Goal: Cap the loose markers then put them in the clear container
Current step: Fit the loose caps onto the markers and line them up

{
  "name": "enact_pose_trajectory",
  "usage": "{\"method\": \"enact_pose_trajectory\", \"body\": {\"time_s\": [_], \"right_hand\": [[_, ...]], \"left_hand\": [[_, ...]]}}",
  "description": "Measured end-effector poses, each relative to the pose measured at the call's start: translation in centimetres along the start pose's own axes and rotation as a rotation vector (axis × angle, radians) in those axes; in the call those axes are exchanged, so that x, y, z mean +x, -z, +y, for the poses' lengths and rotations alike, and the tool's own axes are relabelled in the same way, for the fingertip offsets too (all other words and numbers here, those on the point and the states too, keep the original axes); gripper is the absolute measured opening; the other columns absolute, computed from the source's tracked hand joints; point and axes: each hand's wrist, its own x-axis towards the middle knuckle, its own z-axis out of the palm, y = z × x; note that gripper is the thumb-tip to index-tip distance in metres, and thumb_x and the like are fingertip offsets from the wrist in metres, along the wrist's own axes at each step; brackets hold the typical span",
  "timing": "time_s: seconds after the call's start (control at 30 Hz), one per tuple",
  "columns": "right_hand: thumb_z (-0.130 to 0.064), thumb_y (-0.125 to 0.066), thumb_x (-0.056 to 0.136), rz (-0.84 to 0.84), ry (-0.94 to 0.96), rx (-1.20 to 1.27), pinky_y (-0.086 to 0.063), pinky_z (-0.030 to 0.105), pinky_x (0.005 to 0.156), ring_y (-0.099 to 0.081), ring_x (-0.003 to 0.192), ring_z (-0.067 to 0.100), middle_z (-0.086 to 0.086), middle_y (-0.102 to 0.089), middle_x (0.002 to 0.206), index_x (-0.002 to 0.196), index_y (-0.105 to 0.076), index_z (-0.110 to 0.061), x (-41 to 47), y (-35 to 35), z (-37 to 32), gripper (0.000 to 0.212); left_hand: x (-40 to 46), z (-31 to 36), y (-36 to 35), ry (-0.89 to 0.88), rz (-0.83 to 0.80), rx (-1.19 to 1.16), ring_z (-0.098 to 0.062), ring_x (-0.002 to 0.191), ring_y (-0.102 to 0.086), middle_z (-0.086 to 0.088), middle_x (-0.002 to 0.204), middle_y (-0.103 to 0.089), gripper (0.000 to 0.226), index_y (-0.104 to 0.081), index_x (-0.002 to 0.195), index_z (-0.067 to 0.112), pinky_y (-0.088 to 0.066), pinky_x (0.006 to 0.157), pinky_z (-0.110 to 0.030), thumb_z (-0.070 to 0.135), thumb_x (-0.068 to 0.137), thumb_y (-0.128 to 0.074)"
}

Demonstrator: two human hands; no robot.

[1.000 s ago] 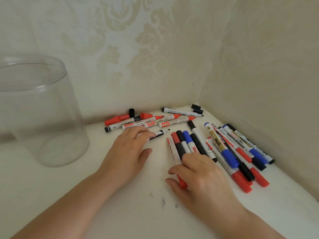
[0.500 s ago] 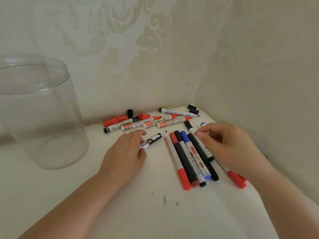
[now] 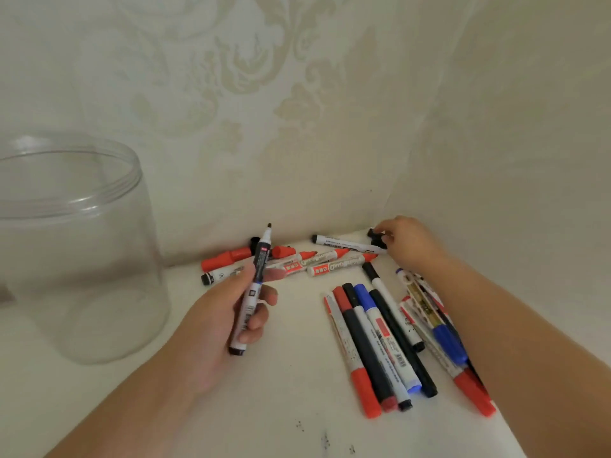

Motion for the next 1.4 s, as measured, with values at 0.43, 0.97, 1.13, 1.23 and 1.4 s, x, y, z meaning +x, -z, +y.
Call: {"method": "enact_pose_trajectory", "body": {"time_s": [0.43,0.97,1.13,1.23,1.4], "right_hand": [[-0.007,-0.049,0.092,0.061,0.014,0.744,-0.05,0.023,0.072,-0.064,0.08,0.013,0.006,-0.064,0.096,0.11,-0.06,-0.015,-3.7,2.8,-3.5,0.022],[0.0,-0.067,0.068,-0.238,-0.113,1.716,-0.054,0.022,0.075,-0.067,0.094,0.019,0.008,-0.071,0.101,0.106,-0.066,-0.014,-19.1,1.9,-3.3,0.04],[-0.009,-0.07,0.07,-0.194,-0.111,1.567,-0.051,0.019,0.077,-0.066,0.093,0.012,-0.001,-0.072,0.101,0.091,-0.073,-0.026,-19.2,2.0,-2.9,0.028],[-0.006,-0.06,0.077,-0.199,-0.101,1.559,-0.051,0.02,0.076,-0.066,0.09,0.012,-0.004,-0.071,0.101,0.093,-0.073,-0.029,-19.2,2.0,-2.9,0.031],[-0.005,-0.042,0.093,-0.06,-0.149,1.514,-0.052,0.03,0.085,-0.064,0.082,0.012,-0.005,-0.069,0.083,0.096,-0.07,-0.034,-19.0,1.8,-2.9,0.04]], "left_hand": [[-0.2,-0.2,-0.2,0.019,-0.152,-0.02,-0.011,0.051,-0.049,-0.001,0.069,-0.059,0.027,-0.06,0.101,0.011,-0.041,0.043,-0.019,0.02,0.075,-0.061],[-2.1,-2.2,-1.3,-0.658,-0.235,1.25,0.004,0.087,-0.053,0.023,0.095,-0.055,0.02,-0.052,0.097,0.044,-0.037,0.075,-0.005,0.049,0.082,-0.039],[-2.0,-2.3,-1.1,-0.719,-0.216,1.299,-0.002,0.078,-0.053,0.022,0.089,-0.053,0.02,-0.053,0.1,0.041,-0.04,0.068,-0.01,0.045,0.081,-0.045],[-1.9,-2.3,-1.0,-0.723,-0.217,1.301,-0.007,0.077,-0.054,0.018,0.09,-0.054,0.021,-0.053,0.1,0.041,-0.041,0.067,-0.011,0.045,0.081,-0.046],[-1.8,-2.4,-1.0,-0.698,-0.233,1.344,-0.008,0.073,-0.054,0.016,0.086,-0.056,0.023,-0.053,0.101,0.04,-0.042,0.065,-0.02,0.048,0.082,-0.043]]}}
